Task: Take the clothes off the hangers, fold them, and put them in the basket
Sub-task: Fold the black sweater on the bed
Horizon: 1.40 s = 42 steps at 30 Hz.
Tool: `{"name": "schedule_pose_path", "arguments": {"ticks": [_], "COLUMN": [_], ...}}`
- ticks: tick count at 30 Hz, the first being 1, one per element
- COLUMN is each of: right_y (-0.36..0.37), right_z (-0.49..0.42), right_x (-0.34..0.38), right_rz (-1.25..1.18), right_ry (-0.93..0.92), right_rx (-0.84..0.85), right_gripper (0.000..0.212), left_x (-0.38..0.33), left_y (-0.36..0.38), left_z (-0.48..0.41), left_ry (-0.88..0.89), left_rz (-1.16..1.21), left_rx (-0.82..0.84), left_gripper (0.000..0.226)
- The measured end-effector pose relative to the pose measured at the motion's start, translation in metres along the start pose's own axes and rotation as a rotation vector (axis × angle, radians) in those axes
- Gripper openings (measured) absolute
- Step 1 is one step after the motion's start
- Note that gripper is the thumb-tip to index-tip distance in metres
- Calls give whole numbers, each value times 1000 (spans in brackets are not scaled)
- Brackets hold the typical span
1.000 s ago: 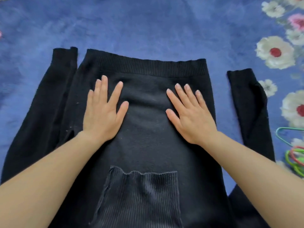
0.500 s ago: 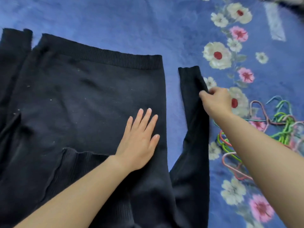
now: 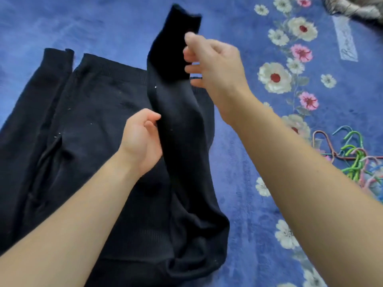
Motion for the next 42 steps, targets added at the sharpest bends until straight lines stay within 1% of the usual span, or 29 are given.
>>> {"name": "schedule_pose_path", "arguments": {"ticks": [2,3,5,6,7,9,10,11,13,14,15,16,17,19,20,23,26,28,30,31,33,34,35,37,38,39,40,41,42], "right_y": [-2,-6,-18,-26,-33,-37,-38,-39,-44,-52,-64,-79,-94,-123,-135,-151,-145,-135,-123,-113,-86,-68,-52,-21,-9,0,3,2,-2], "right_z": [8,16,46,66,86,125,141,155,175,184,190,198,205,225,237,270,280,283,287,289,291,293,296,306,314,321,325,325,324], "right_x": [-30,-53,-99,-121,-141,-168,-178,-183,-184,-183,-182,-178,-174,-162,-158,-147,-136,-126,-120,-117,-109,-108,-109,-123,-132,-139,-143,-144,-146], "right_rz": [132,232,496,587,604,444,353,263,123,47,-22,-66,-88,-62,-29,14,59,141,370,513,737,816,877,1000,1058,1091,1099,1088,1069], "right_ry": [66,121,294,388,481,637,691,725,737,739,739,722,691,640,632,621,510,344,157,59,-180,-287,-360,-410,-419,-410,-399,-374,-340], "right_rx": [32,74,216,277,326,431,480,502,443,349,223,90,-30,-181,-215,-217,-212,-253,-279,-267,-149,-57,48,274,367,434,447,418,354], "right_gripper": [41,38,30,28,30,44,46,41,18,16,20,25,24,7,10,14,19,35,42,49,55,59,64,76,81,85,87,86,84], "left_x": [9,16,29,33,36,41,45,48,48,47,46,45,45,55,64,89,90,78,60,52,35,29,26,32,39,45,46,47,43], "left_y": [-41,-56,-76,-78,-77,-67,-63,-58,-44,-34,-22,-8,4,33,45,80,111,123,127,124,103,83,60,1,-32,-54,-72,-81,-83], "left_z": [-3,-2,-3,-2,-3,-5,-7,-10,-10,-7,-5,-2,0,5,6,8,8,11,18,23,32,33,35,33,33,35,37,37,35], "left_ry": [-67,-125,-187,-197,-205,-213,-210,-202,-170,-148,-128,-109,-102,-140,-173,-232,-177,-122,-44,-14,44,78,97,54,7,-64,-100,-111,-73], "left_rz": [-27,-57,-128,-167,-189,-193,-193,-207,-306,-338,-341,-340,-345,-415,-454,-459,-333,-261,-178,-112,79,166,229,147,85,41,39,68,94], "left_rx": [-246,-301,-330,-322,-308,-286,-293,-302,-308,-283,-249,-195,-138,-2,43,90,155,232,316,348,400,371,293,-3,-171,-302,-370,-378,-372], "left_gripper": [33,31,31,29,27,32,36,35,18,15,16,19,23,28,29,32,42,42,32,28,23,20,23,39,34,27,27,29,34]}}
Point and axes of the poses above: each hand's wrist, its own z-axis away from the middle knuckle, its own y-axis out of the palm, x = y × z, the point moved 4 cm from there along -z, towards the middle knuckle, and after that the axes turned 4 degrees about -y, right-handed, at the moved point
